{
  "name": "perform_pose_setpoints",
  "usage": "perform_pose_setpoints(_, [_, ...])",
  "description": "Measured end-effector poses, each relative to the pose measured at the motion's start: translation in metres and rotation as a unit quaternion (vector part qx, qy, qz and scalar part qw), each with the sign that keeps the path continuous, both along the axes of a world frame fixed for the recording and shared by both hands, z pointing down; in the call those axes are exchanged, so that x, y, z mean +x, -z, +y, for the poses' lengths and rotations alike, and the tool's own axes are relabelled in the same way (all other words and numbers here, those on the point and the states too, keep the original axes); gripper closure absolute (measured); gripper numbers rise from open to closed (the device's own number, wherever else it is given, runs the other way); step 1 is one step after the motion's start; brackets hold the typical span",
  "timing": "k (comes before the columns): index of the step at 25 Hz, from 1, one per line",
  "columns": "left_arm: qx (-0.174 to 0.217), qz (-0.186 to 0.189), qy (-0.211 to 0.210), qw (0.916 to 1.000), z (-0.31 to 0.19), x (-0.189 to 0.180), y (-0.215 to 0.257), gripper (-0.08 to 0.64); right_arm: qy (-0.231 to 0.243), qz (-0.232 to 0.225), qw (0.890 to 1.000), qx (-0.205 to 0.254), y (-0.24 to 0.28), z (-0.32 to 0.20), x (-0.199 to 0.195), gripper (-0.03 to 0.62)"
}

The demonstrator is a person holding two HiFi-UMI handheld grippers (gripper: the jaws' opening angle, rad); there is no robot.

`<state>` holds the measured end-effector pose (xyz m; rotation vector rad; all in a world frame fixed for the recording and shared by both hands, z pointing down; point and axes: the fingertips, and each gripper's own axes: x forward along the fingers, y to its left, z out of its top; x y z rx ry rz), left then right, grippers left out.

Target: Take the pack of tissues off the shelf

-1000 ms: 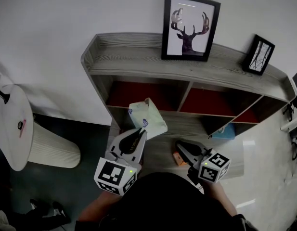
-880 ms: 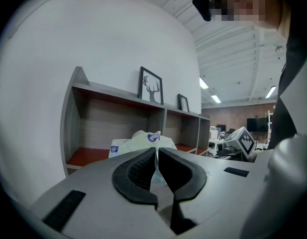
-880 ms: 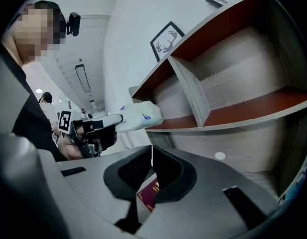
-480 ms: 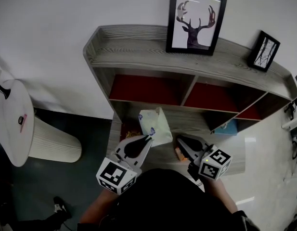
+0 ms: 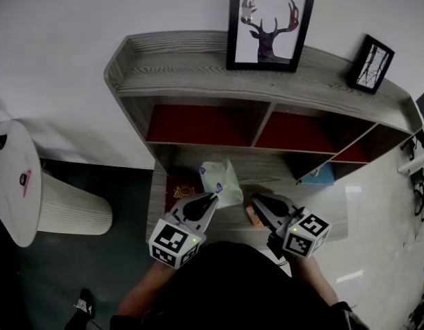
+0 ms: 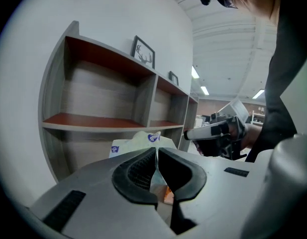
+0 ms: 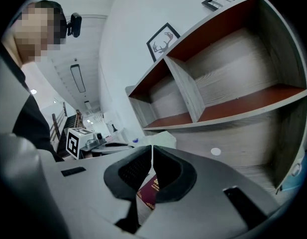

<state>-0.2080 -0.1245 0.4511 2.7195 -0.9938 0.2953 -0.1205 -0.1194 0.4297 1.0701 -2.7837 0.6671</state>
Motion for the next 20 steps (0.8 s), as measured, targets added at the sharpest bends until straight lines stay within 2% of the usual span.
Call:
perform_pose_setpoints(5, [-0.030, -0.002, -0.013, 0.9995, -0.003, 0.009, -0.019, 0.532, -0.022, 0.002, 1.000, -0.013, -0.006, 0.003, 0.012, 0.575])
perform_pose_setpoints(12, [-0.043, -0.018, -0.018, 0.9987, -0.013, 0.016, -0.042, 0.532, -0.043, 0.002, 0.999, -0.030, -0.016, 0.008, 0.024, 0.575])
perform_pose_setpoints(20, [-0.061, -0.049, -0.017, 0.9968, -0.021, 0.024, -0.073, 0.532, -0.042, 0.003, 0.998, -0.045, -0.026, 0.011, 0.027, 0.575])
